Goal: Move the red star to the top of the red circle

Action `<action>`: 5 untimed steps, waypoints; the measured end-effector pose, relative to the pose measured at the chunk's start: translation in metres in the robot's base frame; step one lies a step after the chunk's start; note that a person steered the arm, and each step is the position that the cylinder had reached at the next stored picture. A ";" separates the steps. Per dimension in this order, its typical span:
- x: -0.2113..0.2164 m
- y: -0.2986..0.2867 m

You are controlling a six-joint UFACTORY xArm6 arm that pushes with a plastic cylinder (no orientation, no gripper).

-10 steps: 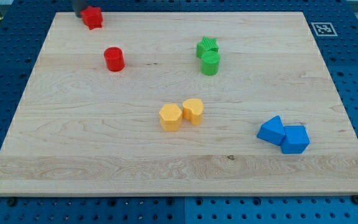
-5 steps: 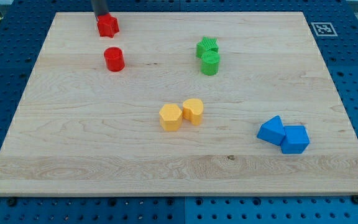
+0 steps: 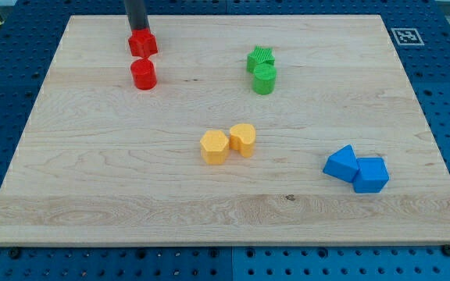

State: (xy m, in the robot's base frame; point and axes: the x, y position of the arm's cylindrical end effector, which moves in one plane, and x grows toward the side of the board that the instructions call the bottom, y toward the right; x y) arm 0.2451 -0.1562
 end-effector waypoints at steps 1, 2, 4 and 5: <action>0.001 0.021; 0.003 0.031; 0.030 0.031; 0.036 0.030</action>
State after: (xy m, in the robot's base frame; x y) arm 0.2808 -0.1266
